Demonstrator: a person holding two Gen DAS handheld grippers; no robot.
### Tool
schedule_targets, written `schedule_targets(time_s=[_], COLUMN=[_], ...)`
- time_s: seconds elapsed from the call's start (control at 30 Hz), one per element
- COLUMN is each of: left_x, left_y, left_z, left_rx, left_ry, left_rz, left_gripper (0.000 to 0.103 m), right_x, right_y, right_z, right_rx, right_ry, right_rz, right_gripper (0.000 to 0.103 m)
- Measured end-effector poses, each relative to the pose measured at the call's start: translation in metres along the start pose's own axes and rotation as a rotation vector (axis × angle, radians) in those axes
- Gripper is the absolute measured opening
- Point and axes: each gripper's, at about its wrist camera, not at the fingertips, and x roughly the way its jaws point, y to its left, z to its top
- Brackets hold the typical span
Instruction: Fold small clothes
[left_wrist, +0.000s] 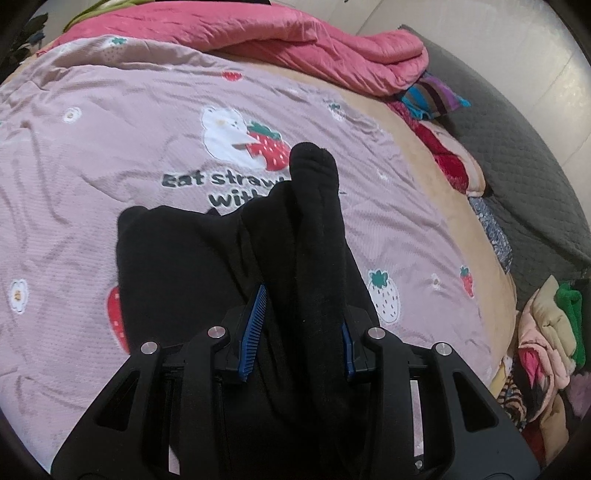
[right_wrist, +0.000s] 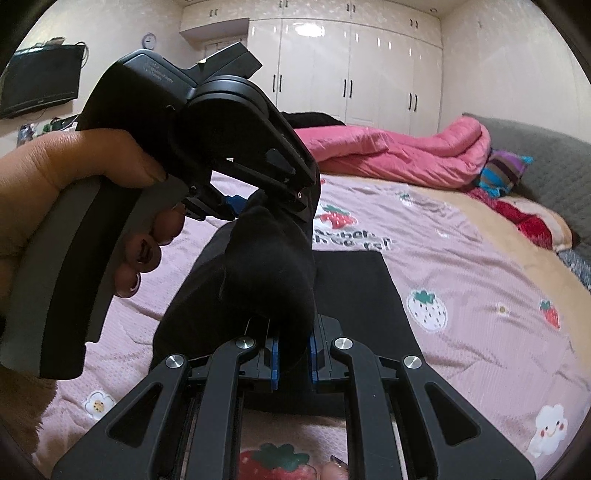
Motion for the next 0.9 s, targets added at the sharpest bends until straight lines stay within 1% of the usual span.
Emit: schedule_targets(time_s=[0.37,0.5,0.57,0.6,0.67,0.7,0.77,0.8,0.87,0.9], left_x=[0.041,0.053,0.058,0.06,0.064,0.066,0.067,0.068,0.067,0.064], left_y=[-0.019,-0.024,-0.026,-0.027,-0.028,-0.028,-0.029,-0.028,-0.028,-0.028], left_z=[0.0,-0.001,-0.001,-0.001,0.0,-0.001,-0.001,-0.001,-0.002,-0.002], left_rx=[0.01,0.008,0.001,-0.002,-0.007,-0.009,-0.014,-0.019,-0.027,-0.036], left_ry=[0.077,0.099,0.109,0.114,0.12,0.122,0.124,0.123,0.116,0.106], left_rz=[0.002,0.001,-0.007,-0.011,-0.019,-0.028,-0.048,-0.062,-0.086,-0.112], left_gripper=[0.027,0.031,0.036,0.037,0.044,0.046,0.054,0.056,0.06,0.062], right_x=[0.009,0.012,0.014,0.016,0.019,0.021,0.024,0.026,0.028,0.031], right_y=[-0.023,-0.036,-0.045,-0.049,-0.061,-0.068,-0.08,-0.087,-0.097,-0.103], right_z=[-0.017,-0.024,-0.028,-0.03,-0.035,-0.038,-0.044,-0.048,-0.053,-0.056], right_rx=[0.066,0.126,0.181,0.208,0.282,0.327,0.4,0.447,0.512,0.556], right_ry=[0.051,0.078,0.104,0.114,0.137,0.155,0.173,0.194,0.214,0.23], right_rz=[-0.01,0.01,0.042,0.056,0.099,0.127,0.161,0.197,0.23,0.267], right_gripper=[0.011,0.012,0.013,0.013,0.013,0.015,0.021,0.024,0.029,0.031])
